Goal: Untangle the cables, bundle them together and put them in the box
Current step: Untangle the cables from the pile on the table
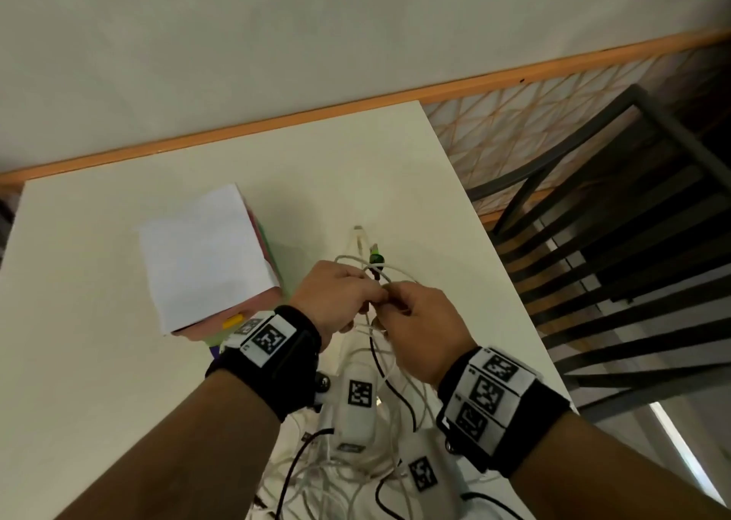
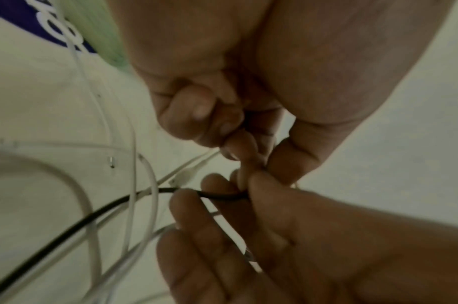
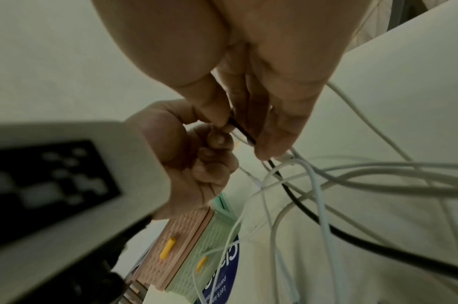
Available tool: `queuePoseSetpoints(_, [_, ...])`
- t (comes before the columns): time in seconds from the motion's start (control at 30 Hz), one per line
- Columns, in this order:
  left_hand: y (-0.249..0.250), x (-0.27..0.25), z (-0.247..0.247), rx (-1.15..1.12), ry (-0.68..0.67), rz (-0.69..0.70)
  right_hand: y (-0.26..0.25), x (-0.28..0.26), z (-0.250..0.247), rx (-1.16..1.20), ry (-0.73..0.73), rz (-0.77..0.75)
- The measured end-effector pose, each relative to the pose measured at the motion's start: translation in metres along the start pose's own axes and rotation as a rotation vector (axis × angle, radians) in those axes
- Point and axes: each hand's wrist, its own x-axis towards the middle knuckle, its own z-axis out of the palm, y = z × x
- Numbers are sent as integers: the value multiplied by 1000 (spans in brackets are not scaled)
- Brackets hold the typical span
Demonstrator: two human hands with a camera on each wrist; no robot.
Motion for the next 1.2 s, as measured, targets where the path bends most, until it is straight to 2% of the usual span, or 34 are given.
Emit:
queuePoseSetpoints(0.23, [-6, -5, 2, -196, -32, -37, -4, -5, -1, -159, -45, -7])
queuePoseSetpoints(0.37, [-7, -2, 3, -231, -97, -6, 1, -10, -10, -14, -125, 118])
queuePoseSetpoints(0.47, [-10, -4, 9, -567, -84, -104, 5, -12, -16, 91, -44, 58])
queuePoseSetpoints(0.53, [-9, -16, 13, -597, -155, -125, 4, -13, -18, 165, -37, -14])
queuePoseSetpoints(0.6, [-11, -23, 17, -421, -208, -21, 3, -13, -17, 154, -95, -85])
queuePoseSetpoints(0.67, [-7, -28, 21, -328, -152, 136, 3, -13, -16, 106, -150, -112])
queuePoseSetpoints(0.7, [-3, -28, 21, -357, -104, 169, 3, -13, -16, 84, -173, -108])
queuePoseSetpoints(0.77, [11, -35, 16, -662, -99, 145, 5, -12, -17, 20, -221, -82])
queuePoseSetpoints(0.8, [18, -39, 11, -811, -157, 136, 5, -11, -18, -31, -239, -66])
queuePoseSetpoints(0.83, [22, -44, 4, -854, -222, 147, 5, -9, -20, -88, -242, -54])
queuePoseSetpoints(0.87, [27, -50, -2, -732, -259, 171, 5, -7, -21, -141, -228, -57])
queuePoseSetpoints(0.9, [29, -56, -7, -424, -259, 220, 3, -4, -23, -187, -206, -75])
queuePoseSetpoints(0.97, [30, -63, -10, 528, -219, 258, -1, 0, -24, -272, -175, -135])
queuePoseSetpoints(1.0, [30, -63, -9, 866, -171, 234, -2, 2, -23, -306, -164, -156])
queuePoseSetpoints(1.03, [28, -59, -11, 1018, -103, 213, -3, 4, -23, -323, -155, -153])
queuePoseSetpoints(1.1, [20, -48, -21, 1033, 61, 231, -1, 6, -23, -298, -140, -101])
queuePoseSetpoints(1.13, [16, -43, -26, 963, 127, 238, 0, 6, -24, -269, -142, -75])
queuePoseSetpoints(1.17, [11, -38, -28, 816, 163, 218, -1, 5, -24, -241, -156, -69])
queuePoseSetpoints(1.2, [8, -39, -25, 605, 140, 195, -4, 5, -23, -228, -180, -84])
